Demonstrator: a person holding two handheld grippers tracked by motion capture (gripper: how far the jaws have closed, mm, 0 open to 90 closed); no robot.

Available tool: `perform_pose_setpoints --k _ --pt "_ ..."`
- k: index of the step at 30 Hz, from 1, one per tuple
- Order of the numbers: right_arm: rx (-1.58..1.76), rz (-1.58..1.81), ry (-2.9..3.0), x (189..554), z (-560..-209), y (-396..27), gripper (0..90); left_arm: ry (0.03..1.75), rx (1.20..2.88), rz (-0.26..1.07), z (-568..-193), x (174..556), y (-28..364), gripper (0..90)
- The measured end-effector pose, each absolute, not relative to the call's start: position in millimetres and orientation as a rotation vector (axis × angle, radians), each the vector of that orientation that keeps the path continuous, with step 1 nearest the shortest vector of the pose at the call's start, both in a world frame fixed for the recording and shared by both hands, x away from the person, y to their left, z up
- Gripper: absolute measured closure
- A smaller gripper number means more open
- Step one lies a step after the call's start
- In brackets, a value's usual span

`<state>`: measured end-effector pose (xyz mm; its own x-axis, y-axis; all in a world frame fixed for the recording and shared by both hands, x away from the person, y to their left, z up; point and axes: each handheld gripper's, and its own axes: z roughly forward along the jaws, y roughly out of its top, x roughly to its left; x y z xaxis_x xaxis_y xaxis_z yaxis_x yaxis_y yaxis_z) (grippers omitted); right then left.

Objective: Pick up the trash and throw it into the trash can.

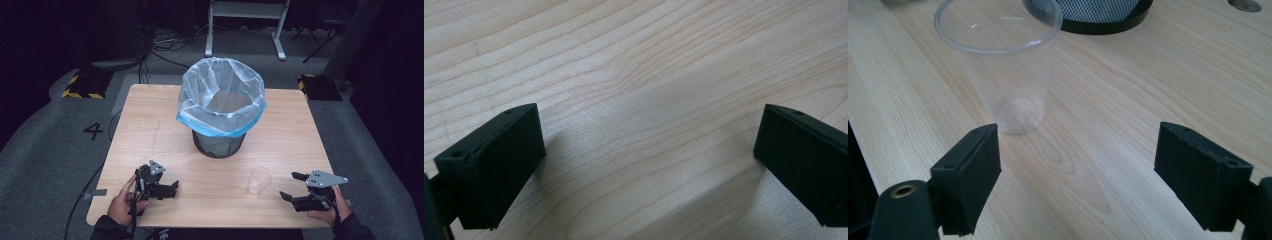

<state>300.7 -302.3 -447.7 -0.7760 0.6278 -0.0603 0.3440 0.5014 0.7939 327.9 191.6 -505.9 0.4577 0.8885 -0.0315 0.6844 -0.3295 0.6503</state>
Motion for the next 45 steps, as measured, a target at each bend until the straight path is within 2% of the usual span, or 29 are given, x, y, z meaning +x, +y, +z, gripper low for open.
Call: perform_pose_setpoints --k 45 --pt "0.604 1.249 2.419 292 -421 -251 20.0 1.306 2.114 0.445 -506 328 192 0.1"
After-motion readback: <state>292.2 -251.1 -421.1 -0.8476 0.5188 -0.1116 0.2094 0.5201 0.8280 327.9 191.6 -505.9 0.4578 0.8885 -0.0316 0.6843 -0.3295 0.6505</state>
